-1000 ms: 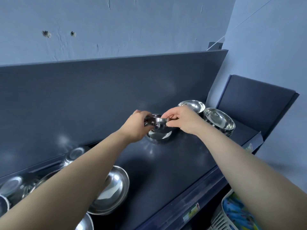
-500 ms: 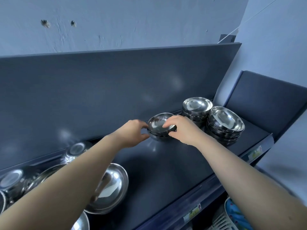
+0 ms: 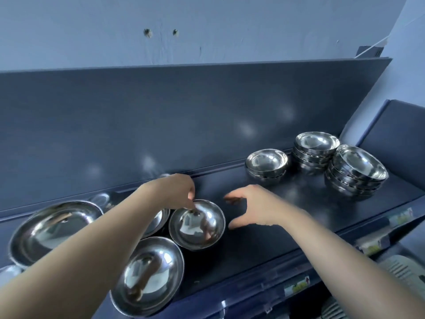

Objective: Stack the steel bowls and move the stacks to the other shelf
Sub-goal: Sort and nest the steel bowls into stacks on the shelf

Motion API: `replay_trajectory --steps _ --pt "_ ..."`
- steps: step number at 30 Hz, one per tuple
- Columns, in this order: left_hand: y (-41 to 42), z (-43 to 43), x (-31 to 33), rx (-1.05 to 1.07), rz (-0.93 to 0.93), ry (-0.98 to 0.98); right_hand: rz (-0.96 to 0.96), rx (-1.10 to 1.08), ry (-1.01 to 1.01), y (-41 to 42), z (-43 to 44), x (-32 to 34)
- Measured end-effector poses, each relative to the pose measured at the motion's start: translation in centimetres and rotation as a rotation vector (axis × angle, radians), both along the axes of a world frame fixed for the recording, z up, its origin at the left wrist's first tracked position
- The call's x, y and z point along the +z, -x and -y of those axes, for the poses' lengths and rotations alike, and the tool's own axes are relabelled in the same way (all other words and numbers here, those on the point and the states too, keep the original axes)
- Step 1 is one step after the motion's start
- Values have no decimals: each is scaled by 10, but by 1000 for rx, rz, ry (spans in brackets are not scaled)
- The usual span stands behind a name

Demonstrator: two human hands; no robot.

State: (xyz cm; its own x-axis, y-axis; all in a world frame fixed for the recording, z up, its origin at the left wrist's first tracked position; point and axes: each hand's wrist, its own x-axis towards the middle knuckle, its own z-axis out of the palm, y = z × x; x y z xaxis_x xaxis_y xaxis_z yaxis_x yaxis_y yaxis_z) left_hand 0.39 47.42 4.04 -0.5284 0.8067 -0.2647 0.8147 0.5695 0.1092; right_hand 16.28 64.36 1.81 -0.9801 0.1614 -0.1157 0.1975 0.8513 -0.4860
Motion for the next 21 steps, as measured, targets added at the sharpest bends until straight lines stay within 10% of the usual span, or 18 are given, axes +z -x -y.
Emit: replay_trajectory --steps 21 --pt "-1 -80 13 206 95 -617 -227 -180 241 -16 -55 36"
